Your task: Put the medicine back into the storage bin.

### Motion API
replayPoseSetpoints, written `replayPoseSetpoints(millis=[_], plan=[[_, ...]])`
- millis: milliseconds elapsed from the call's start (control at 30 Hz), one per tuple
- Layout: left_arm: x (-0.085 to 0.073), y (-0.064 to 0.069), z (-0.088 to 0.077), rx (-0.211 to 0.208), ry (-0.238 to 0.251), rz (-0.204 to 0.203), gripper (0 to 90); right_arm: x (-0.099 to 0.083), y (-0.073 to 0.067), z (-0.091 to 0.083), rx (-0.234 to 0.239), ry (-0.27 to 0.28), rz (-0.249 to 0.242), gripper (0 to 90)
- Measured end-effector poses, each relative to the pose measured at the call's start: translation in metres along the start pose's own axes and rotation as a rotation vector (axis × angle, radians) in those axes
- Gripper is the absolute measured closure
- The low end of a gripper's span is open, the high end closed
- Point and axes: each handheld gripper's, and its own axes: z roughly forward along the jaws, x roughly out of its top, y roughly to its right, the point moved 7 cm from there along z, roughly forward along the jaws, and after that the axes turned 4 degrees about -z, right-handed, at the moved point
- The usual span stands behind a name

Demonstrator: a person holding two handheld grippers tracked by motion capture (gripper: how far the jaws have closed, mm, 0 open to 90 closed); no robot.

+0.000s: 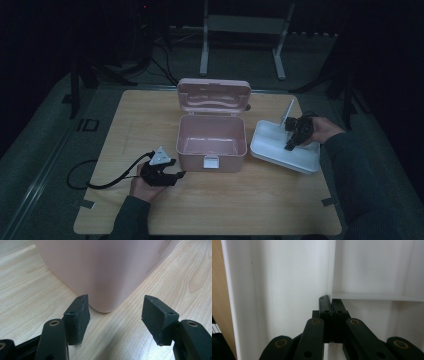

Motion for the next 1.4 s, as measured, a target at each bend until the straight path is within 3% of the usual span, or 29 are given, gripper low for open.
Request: replayPoseSetpoints(millis=[800, 1133, 1400], plan=[[0.003, 0.001, -0.001, -0.006, 0.016, -0.004, 38.6, 0.018, -0.014, -0.050, -0.046, 0.029, -0.076, 89.9], [0.004, 0.001, -0.003, -0.003, 0.019, 0.000, 38.6, 0.032, -0.026, -0.056, -0.041, 0.035, -0.114, 89.9], [0.004, 0.001, -0.003, -0.004, 0.023, -0.001, 38.6, 0.055, -0.031, -0.058, -0.031, 0.052, -0.161, 89.9]])
